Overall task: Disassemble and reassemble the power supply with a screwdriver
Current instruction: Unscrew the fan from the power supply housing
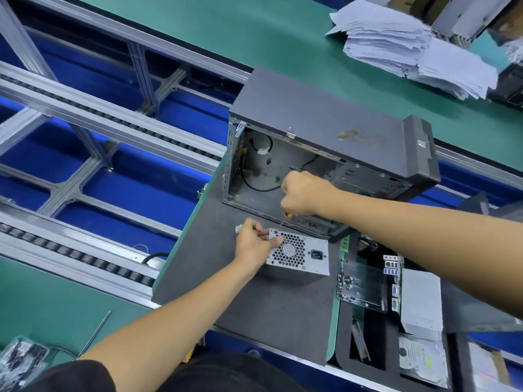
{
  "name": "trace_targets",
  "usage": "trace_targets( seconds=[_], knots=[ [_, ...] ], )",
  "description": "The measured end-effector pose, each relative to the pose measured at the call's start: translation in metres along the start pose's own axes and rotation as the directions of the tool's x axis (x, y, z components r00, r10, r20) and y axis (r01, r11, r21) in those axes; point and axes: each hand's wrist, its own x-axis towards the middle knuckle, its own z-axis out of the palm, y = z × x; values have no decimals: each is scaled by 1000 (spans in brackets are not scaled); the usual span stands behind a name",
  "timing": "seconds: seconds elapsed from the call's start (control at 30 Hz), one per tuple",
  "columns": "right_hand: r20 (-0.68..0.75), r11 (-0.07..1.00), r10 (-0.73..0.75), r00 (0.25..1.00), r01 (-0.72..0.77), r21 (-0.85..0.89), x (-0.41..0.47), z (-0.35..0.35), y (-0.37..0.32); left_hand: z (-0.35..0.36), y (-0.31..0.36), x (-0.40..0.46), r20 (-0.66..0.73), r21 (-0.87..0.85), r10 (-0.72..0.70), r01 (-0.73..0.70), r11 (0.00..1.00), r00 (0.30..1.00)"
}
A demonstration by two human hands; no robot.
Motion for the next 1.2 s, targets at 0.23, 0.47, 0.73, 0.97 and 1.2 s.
trace_targets(
  seconds=[0.23, 0.47, 0.73, 0.97, 1.2],
  knots=[
    [-27, 795, -415, 909, 348, -496, -6, -7, 13, -1, -1, 2, 7, -41, -17, 18, 999, 1000],
    [403, 122, -761, 508, 723, -680, -1, -22, 27, 1, 1, 2, 1, -75, -39, 39, 996, 999],
    [-20, 982, -76, 997, 72, -176, -1, 10, -14, 3, 1, 4, -6, -100, -44, 43, 994, 999],
    [209, 643, -498, 841, 520, -562, 4, -17, 3, 0, -3, 4, 4, -85, -38, 38, 996, 999],
    [448, 151, -722, 527, 753, -641, 2, -17, 18, 0, -5, 6, 35, -96, -29, 32, 995, 999]
  ],
)
